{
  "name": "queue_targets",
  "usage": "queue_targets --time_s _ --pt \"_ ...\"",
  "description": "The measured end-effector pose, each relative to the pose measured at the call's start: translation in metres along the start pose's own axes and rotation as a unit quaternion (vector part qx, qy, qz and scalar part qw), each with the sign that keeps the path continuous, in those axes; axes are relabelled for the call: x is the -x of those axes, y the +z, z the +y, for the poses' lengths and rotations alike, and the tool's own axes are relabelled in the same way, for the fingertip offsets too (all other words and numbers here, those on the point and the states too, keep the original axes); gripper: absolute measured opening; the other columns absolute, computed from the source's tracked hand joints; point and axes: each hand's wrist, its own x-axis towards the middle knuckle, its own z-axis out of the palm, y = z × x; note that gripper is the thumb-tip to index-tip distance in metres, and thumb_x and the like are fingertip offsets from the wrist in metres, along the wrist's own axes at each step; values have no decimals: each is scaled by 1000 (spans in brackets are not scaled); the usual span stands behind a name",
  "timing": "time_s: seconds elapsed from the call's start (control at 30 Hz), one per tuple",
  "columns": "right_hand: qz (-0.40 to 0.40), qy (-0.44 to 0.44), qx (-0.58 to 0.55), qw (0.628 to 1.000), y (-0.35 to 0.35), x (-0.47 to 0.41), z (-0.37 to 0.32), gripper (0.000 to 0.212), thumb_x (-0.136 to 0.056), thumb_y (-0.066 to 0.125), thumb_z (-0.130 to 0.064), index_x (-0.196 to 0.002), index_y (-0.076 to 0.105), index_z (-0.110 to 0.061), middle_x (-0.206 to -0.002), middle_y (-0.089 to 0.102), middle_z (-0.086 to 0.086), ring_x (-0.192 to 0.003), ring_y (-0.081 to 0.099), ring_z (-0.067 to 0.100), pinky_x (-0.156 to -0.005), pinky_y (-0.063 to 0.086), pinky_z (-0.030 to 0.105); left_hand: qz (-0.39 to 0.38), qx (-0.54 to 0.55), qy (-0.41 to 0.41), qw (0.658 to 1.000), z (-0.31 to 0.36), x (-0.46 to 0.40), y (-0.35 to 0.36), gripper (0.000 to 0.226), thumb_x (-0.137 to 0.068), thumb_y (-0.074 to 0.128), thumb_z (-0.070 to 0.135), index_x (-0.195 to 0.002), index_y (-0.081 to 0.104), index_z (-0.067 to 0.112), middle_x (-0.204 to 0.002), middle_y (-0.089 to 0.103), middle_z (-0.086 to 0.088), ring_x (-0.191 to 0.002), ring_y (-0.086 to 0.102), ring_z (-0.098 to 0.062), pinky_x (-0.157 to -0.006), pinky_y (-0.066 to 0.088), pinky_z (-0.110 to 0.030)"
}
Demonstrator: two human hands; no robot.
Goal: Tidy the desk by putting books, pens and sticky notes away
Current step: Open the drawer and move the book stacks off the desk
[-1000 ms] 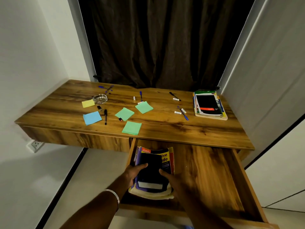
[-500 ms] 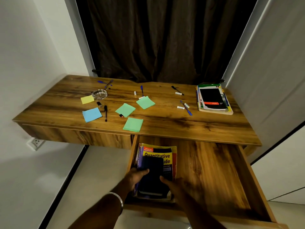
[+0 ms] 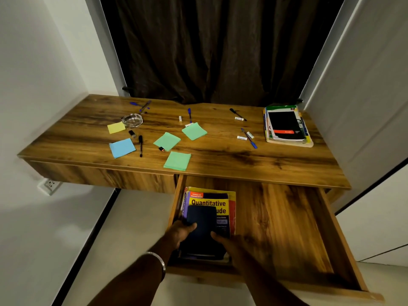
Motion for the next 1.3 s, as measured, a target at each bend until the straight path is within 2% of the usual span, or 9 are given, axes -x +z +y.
queue_targets --time_s 0.2,0.4,0.5,0.6,0.67,0.8,0.9,1.17,1.3 --pt "-18 4 -18 1000 -1 1 -2 85 -71 84 -21 -142 39 -16 -140 49 5 -129 47 30 -103 43 39 26 -6 -11 1000 0 -1 3 43 -88 66 12 -127 55 1 -127 60 -21 -116 57 -36 -101 46 -46" --pt "-36 -1 30 999 3 -18 9 97 -59 87 -46 -141 40 -22 -141 50 6 -129 48 30 -107 42 49 79 -181 7 980 18 7 13 40 -89 62 22 -126 55 8 -124 61 -15 -114 58 -29 -98 47 -37" --pt "-11 6 76 997 -2 -17 -11 72 -69 84 -40 -130 50 -22 -129 58 4 -120 56 29 -98 50 42 150 -230 57 960 36 13 11 30 -87 64 25 -113 64 11 -113 67 -13 -103 63 -27 -85 51 -33" --pt "42 -8 135 990 -14 -26 -32 89 -52 82 -64 -124 51 -23 -123 61 4 -106 63 23 -85 56 38 172 -247 140 943 63 14 15 31 -88 62 29 -114 65 13 -117 67 -12 -107 63 -30 -89 49 -33" --pt "54 -19 175 983 -23 -27 -57 85 -66 79 -53 -135 44 -18 -134 51 8 -117 56 27 -89 51 36 162 -266 165 936 82 14 21 33 -90 59 30 -118 62 12 -123 64 -8 -112 60 -28 -94 48 -33" --pt "71 -60 183 979 -50 -35 -94 70 -83 70 -38 -141 37 -15 -143 43 7 -126 49 28 -90 49 27 117 -135 166 970 120 14 39 40 -89 63 28 -124 58 10 -126 58 -5 -117 55 -24 -88 44 -26" --pt "76 -101 174 977 -74 -40 -122 51 -88 68 -22 -134 49 -11 -135 53 10 -120 55 28 -64 47 8 79 -68 167 980 151 13 54 38 -88 64 28 -122 58 10 -122 61 -7 -110 57 -24 -85 45 -29" --pt "155 -143 331 920 -143 -56 -198 52 -89 62 -42 -125 56 -5 -129 59 16 -120 55 32 -98 42 35 15 -17 188 982 232 -4 98 37 -91 59 31 -121 59 10 -122 60 -9 -114 55 -28 -89 42 -32" --pt "156 -136 321 924 -183 -80 -231 43 -90 60 -41 -117 61 -8 -118 64 14 -111 59 28 -94 47 36 11 2 196 981 270 -18 126 13 -88 64 27 -82 64 15 -93 63 -6 -91 56 -22 -78 41 -29"
